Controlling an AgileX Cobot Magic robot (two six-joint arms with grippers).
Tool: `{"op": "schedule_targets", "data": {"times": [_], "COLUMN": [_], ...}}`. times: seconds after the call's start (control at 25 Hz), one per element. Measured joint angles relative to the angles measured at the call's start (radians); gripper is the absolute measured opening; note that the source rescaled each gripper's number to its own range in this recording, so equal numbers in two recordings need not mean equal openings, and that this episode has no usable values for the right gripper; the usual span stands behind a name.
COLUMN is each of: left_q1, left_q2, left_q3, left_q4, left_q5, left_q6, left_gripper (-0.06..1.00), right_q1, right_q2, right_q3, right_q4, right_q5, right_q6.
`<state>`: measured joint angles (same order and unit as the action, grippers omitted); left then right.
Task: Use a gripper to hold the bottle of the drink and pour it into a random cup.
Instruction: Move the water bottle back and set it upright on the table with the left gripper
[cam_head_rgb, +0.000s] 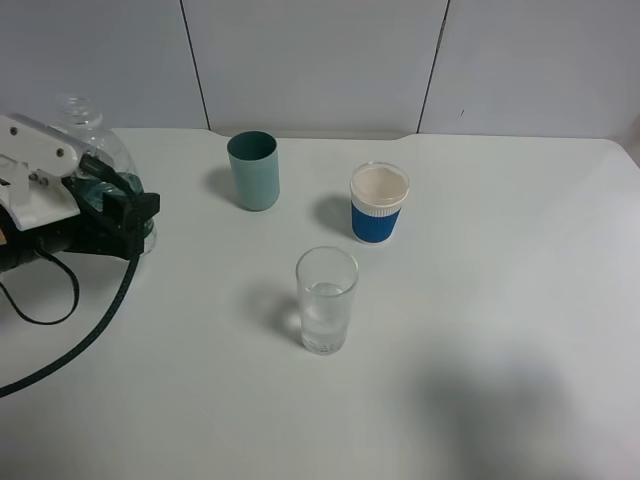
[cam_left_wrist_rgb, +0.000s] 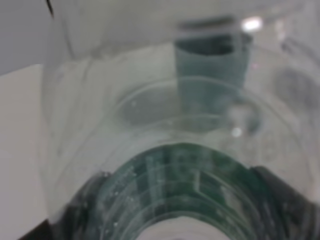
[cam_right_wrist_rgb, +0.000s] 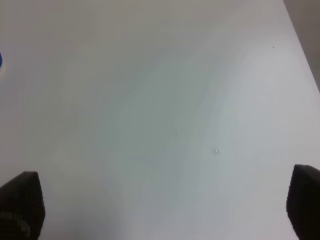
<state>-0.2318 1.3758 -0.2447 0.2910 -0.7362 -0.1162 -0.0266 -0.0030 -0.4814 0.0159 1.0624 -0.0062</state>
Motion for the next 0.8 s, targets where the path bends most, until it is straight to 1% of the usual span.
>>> {"op": "schedule_targets", "data": {"times": [0.12,0.24,0.36,0.44,0.56,0.8], "left_q1": [0.000,0.000,0.000,0.000,0.000,0.000], "left_q2": [0.082,0.165,0.246,0.305,0.383,0.488], "left_q3": [0.004,0.005,0.005,0.004,0.004,0.004], "left_q4": [0.022,0.045,0.052,0.052,0.052,0.053], "left_q5": [-0.112,-0.251,-0.360,-0.414,-0.460,-0.467], "left_q6": [0.003,0.029,0.053,0.068,0.086,0.100], "left_gripper": [0.00,0.00,0.00,0.00,0.00,0.00], "right_q1": [0.000,0.000,0.000,0.000,0.000,0.000], "right_q2": [0.000,0.000,0.000,0.000,0.000,0.000], "right_q3": [0.000,0.000,0.000,0.000,0.000,0.000], "right_q4": [0.000,0.000,0.000,0.000,0.000,0.000], "right_q5": [0.000,0.000,0.000,0.000,0.000,0.000], "right_q6": [0.000,0.000,0.000,0.000,0.000,0.000]}}
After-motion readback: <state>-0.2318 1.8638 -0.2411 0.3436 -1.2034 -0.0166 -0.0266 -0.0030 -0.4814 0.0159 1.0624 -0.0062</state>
